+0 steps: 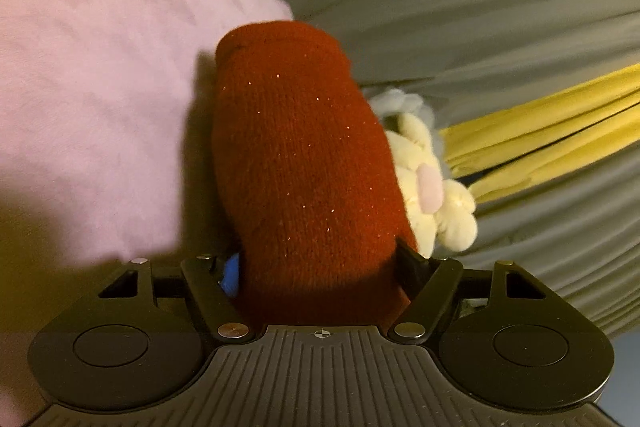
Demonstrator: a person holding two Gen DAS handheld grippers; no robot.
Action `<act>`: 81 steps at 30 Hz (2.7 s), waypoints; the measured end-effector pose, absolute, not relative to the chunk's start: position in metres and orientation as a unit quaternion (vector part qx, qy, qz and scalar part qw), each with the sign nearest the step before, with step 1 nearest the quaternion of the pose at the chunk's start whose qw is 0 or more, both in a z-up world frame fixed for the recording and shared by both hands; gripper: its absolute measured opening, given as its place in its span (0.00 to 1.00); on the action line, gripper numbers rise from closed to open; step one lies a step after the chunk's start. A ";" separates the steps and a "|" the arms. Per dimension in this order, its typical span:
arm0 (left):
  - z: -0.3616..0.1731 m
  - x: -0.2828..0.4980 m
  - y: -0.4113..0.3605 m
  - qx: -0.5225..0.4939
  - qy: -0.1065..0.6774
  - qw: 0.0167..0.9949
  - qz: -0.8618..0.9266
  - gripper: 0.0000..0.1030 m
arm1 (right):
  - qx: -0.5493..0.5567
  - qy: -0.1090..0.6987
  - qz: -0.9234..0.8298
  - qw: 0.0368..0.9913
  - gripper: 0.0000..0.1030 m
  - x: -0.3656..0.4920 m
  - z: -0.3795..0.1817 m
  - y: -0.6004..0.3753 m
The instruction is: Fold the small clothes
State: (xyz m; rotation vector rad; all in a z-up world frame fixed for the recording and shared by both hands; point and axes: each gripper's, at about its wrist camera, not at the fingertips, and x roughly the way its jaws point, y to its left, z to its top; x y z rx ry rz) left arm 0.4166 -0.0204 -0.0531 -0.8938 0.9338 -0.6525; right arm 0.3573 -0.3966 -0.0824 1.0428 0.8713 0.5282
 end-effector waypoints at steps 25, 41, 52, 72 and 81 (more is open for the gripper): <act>0.016 0.375 -0.018 -0.153 0.403 0.902 0.000 0.87 | 0.130 0.412 0.071 0.899 0.38 0.348 0.010 -0.241; -0.019 0.380 -0.039 -0.077 0.393 0.915 0.049 0.93 | 0.035 0.326 0.052 0.943 0.43 0.345 -0.022 -0.221; 0.023 0.249 -0.013 -0.082 0.376 0.923 -0.025 0.92 | 0.038 0.343 0.047 0.937 0.54 0.236 0.021 -0.208; 0.002 0.247 -0.016 -0.041 0.430 0.902 -0.024 0.98 | -0.002 0.418 0.070 0.906 0.62 0.233 0.007 -0.199; -0.004 0.251 -0.022 -0.027 0.426 0.904 -0.010 0.99 | 0.010 0.421 0.068 0.904 0.66 0.245 -0.007 -0.205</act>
